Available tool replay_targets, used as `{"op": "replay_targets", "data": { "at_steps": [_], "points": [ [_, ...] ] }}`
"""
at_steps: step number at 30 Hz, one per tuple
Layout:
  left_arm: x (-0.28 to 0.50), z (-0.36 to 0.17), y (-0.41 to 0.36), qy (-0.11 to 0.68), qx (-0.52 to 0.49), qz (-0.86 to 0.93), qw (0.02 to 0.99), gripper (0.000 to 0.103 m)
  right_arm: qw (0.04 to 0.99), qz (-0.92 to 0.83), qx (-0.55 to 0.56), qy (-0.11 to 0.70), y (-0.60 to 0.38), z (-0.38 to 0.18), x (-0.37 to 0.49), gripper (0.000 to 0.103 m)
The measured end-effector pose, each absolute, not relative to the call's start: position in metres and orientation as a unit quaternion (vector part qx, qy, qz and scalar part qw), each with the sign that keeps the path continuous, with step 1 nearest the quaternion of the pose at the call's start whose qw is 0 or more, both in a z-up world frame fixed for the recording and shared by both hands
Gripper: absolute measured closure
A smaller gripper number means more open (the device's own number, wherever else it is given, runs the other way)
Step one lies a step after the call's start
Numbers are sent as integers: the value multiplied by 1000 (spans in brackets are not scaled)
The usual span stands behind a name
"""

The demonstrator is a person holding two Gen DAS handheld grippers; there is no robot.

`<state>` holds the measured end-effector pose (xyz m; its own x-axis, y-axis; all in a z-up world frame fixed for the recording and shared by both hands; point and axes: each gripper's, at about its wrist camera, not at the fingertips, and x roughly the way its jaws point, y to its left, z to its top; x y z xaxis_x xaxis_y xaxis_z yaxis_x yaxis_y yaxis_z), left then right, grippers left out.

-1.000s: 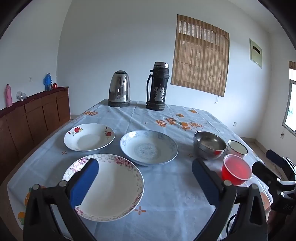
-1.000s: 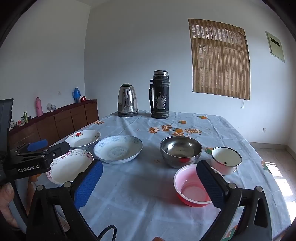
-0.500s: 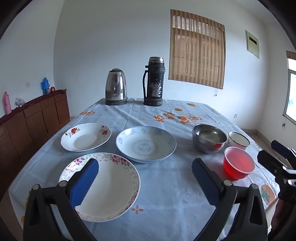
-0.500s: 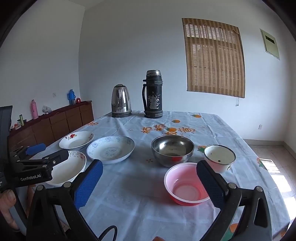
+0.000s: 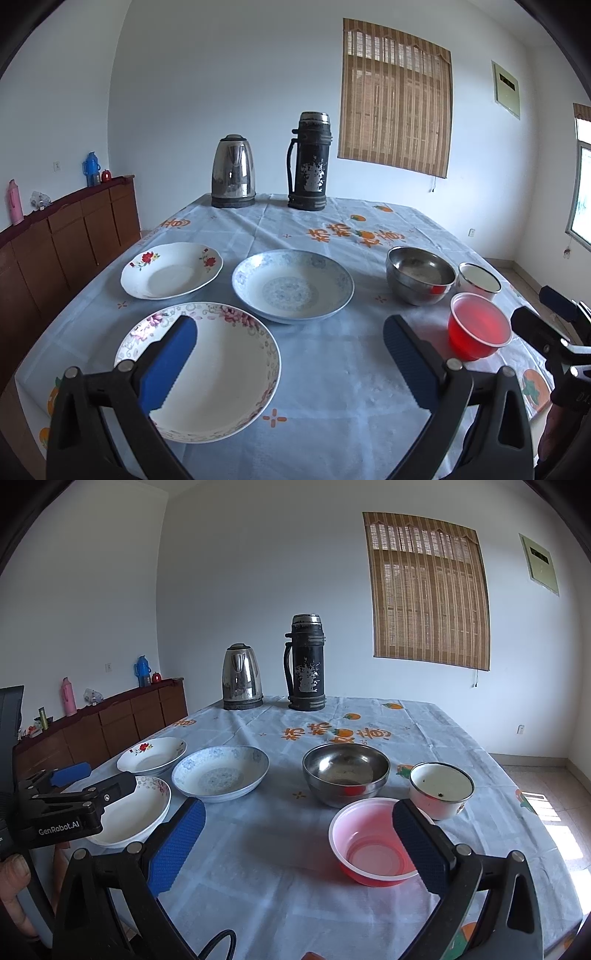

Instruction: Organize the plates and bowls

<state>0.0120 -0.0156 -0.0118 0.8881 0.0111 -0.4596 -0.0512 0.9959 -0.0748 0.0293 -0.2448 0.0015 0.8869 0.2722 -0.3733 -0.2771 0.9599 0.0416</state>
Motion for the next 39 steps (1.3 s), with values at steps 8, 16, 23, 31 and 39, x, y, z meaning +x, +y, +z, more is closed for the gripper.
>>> {"op": "replay_targets", "data": {
  "at_steps": [8, 16, 23, 31, 39],
  "points": [
    [10, -12, -13, 235, -44, 19, 971, 0, 972, 145, 2, 187, -246, 0, 28, 1],
    [10, -12, -13, 234, -44, 20, 971, 0, 971, 147, 6, 187, -248, -1, 28, 1],
    [10, -12, -13, 234, -44, 19, 971, 0, 971, 148, 5, 186, -248, 0, 28, 1],
    [10, -12, -13, 234, -45, 18, 971, 0, 970, 154, 15, 187, -248, -1, 28, 1],
    [10, -12, -13, 234, -45, 18, 971, 0, 970, 157, 12, 185, -247, 0, 27, 1]
  ]
}}
